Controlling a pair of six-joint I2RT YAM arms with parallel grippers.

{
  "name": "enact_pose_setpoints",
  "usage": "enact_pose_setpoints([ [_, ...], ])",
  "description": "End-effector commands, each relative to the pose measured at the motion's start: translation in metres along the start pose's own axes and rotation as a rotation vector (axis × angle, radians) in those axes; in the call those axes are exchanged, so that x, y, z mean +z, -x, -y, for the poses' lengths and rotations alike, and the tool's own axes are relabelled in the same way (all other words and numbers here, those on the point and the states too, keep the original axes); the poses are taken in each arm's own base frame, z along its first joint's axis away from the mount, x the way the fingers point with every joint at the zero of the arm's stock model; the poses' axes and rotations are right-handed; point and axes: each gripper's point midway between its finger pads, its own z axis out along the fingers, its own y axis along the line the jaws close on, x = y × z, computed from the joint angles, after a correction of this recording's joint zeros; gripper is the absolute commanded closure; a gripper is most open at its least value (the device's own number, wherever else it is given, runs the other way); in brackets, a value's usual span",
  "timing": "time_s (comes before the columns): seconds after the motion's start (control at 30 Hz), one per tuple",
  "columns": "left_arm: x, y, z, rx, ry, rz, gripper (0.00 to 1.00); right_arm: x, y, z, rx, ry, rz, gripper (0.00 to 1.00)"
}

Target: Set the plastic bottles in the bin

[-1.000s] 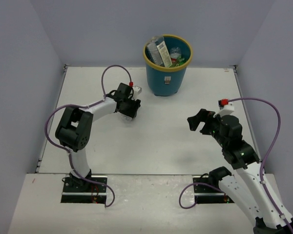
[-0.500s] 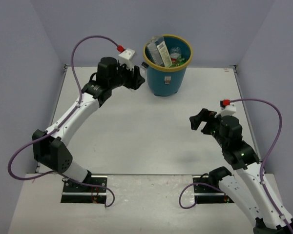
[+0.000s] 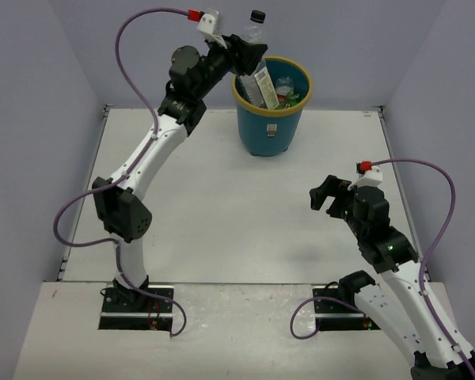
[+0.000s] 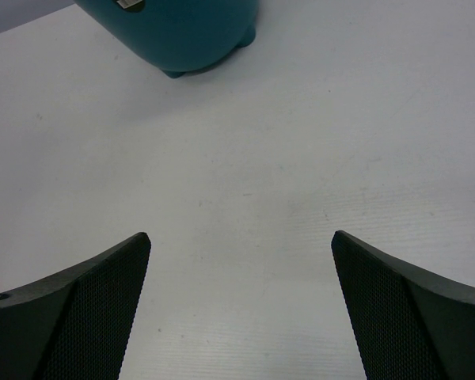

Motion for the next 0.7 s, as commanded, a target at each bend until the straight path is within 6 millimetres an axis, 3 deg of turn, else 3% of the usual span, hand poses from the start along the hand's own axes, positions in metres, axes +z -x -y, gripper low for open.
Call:
enact_pose_setpoints([
  [0.0, 0.031, 0.005, 0.008, -0.039, 0.006, 0.094, 0.68, 0.004, 0.004, 0.008, -0.02, -0.045, 0.024, 0.01],
  [0.1, 0.049, -0.034, 0.003, -0.057, 0.048, 0.086, 0.53, 0.005, 0.005, 0.009, -0.027, -0.053, 0.021, 0.01],
  [0.23, 0.055, -0.054, -0.003, -0.073, 0.113, 0.07, 0.33, 0.007, 0.002, 0.011, -0.037, -0.062, 0.013, 0.01],
  [0.33, 0.056, -0.069, -0.007, -0.086, 0.129, 0.044, 0.01, 0.008, 0.001, 0.011, -0.038, -0.062, 0.01, 0.01],
  [0.67, 0.053, -0.059, 0.001, -0.086, 0.132, 0.037, 0.0, 0.008, -0.001, 0.009, -0.036, -0.051, 0.004, 0.01],
])
